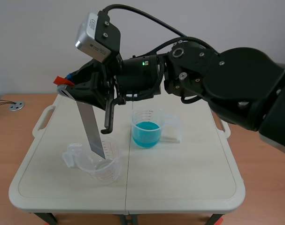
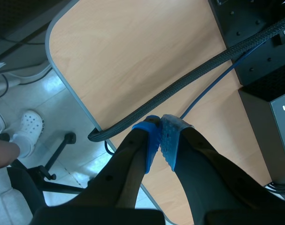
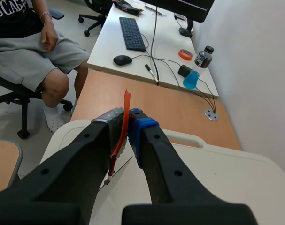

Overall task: Hold the metal plate by the orange handle, dip it into the blue solution, take it out and point at it, then put the plate back in the beaker on the left.
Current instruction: 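Put the plate into the left beaker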

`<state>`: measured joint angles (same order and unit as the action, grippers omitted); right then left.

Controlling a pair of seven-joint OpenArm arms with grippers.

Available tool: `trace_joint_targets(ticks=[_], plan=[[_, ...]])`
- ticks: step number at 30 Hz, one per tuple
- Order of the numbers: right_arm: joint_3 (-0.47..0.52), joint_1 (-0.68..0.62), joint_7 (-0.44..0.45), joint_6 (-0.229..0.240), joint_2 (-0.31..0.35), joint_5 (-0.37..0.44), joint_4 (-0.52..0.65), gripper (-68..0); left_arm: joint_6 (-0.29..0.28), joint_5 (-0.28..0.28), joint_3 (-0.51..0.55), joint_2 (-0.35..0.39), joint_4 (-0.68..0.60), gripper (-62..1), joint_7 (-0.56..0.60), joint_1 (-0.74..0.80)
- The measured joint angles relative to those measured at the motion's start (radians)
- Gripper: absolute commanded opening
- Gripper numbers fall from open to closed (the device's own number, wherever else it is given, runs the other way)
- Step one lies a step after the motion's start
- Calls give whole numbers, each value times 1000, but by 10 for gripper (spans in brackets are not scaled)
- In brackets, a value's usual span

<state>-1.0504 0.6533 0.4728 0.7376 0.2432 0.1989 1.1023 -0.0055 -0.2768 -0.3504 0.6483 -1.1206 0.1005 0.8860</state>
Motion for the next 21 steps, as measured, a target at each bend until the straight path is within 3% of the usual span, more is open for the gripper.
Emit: trace_joint_targets(ticks=[8,21], plan=[[-92,0,55,0,-27,0,-101,-662,0,0,0,0,0,-579,-2,0],[-158,-17,71,0,-30,-1,-110,-662,0,0,0,0,0,-579,-2,0]])
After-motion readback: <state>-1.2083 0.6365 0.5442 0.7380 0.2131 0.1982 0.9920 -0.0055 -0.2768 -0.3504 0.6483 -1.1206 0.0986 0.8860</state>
